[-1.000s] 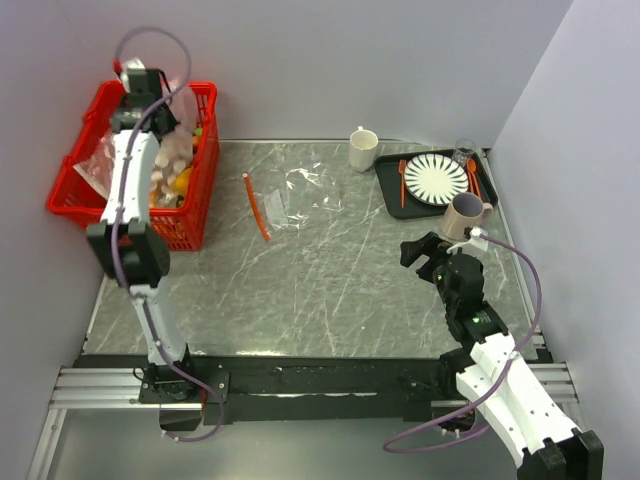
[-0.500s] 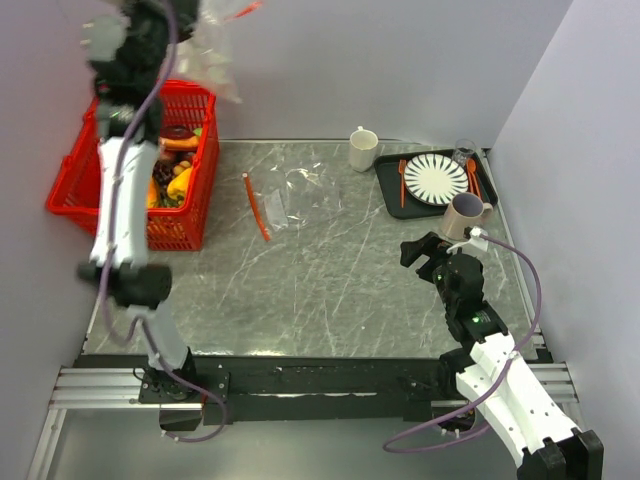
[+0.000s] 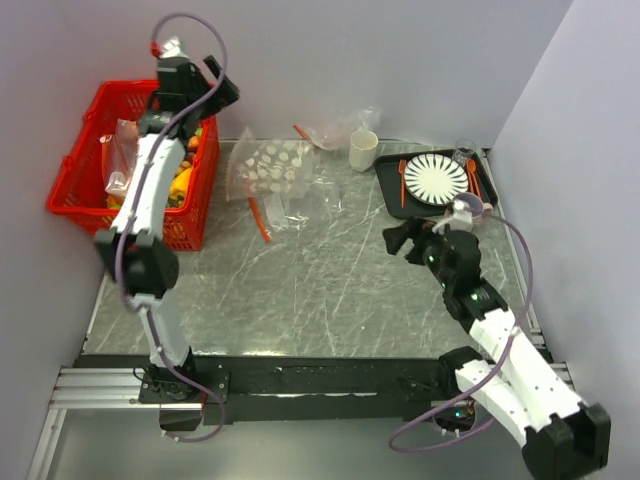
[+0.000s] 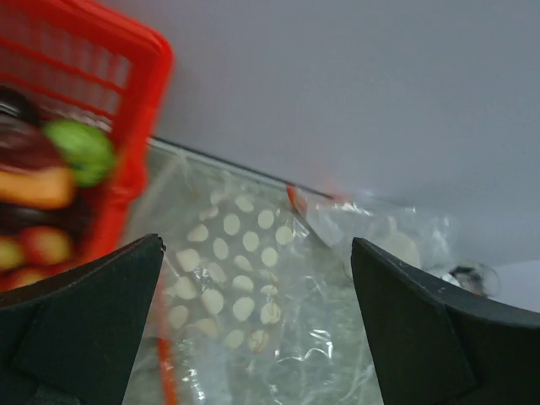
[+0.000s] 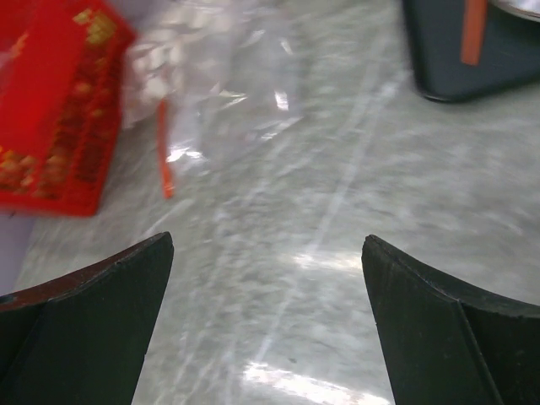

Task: Place the food in the zip-top bag and seal the zipper
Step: Place the zipper food storage bag at the center of the board, then pick up the zipper food storage bag from the bin.

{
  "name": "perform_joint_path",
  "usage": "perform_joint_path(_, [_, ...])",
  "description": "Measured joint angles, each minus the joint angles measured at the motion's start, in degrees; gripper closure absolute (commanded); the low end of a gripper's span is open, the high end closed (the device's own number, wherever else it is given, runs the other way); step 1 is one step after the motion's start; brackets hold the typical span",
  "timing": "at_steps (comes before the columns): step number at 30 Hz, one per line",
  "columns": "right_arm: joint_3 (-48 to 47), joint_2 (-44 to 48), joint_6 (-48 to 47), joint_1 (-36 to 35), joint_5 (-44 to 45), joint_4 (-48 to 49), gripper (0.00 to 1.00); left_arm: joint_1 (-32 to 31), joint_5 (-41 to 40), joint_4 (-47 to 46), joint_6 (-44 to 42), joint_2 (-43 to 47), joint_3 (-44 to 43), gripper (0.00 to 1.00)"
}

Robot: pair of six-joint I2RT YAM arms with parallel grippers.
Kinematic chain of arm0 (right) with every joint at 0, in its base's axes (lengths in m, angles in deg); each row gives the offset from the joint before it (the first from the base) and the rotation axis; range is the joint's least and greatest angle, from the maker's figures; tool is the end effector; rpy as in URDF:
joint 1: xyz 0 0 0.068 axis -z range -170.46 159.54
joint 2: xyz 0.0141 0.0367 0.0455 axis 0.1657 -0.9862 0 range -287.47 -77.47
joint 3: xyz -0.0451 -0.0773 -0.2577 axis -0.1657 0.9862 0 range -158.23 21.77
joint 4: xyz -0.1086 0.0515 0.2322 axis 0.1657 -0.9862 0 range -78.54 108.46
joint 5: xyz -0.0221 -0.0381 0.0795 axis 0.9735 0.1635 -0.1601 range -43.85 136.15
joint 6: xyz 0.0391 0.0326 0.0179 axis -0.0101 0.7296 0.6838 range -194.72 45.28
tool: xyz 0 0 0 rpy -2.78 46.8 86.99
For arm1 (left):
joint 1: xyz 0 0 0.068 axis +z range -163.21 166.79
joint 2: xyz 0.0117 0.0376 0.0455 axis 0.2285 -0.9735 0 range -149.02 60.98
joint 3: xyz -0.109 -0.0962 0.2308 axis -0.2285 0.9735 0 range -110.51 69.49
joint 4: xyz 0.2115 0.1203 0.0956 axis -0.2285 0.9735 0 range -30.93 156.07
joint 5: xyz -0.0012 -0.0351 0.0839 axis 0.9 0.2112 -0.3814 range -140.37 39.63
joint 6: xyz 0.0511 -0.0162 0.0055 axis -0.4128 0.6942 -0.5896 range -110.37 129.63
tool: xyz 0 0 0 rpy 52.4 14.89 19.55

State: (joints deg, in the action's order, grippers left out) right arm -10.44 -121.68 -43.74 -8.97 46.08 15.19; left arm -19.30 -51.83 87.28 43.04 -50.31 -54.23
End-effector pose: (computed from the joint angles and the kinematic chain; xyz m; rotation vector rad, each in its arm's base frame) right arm 0.1789 0.0599 0.2764 0.2033 1.8694 0.6023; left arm 0.4452 -0.0466 0.4410 -0.4594 1.8137 -0.4558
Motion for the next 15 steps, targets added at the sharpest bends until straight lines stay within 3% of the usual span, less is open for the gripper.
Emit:
perform_joint_path(7, [-9.42, -13.38, -0.46, -9.38, -3.17, 1.29, 0.05, 1.46, -17.81, 2.82, -9.31, 20.44, 1.99, 0.01])
perform_joint_path(12, [-14.58, -20.41, -1.14, -11.96, -4.87, 0.15, 0.05, 7.15, -21.64, 7.26, -10.43, 21.18, 2.34, 0.01])
perform_joint_path(15, [-18.99, -24.06, -2.32, -13.53, -5.18, -1.55, 0.13, 7.76, -21.92, 9.49, -10.43, 18.56, 7.26, 0.01])
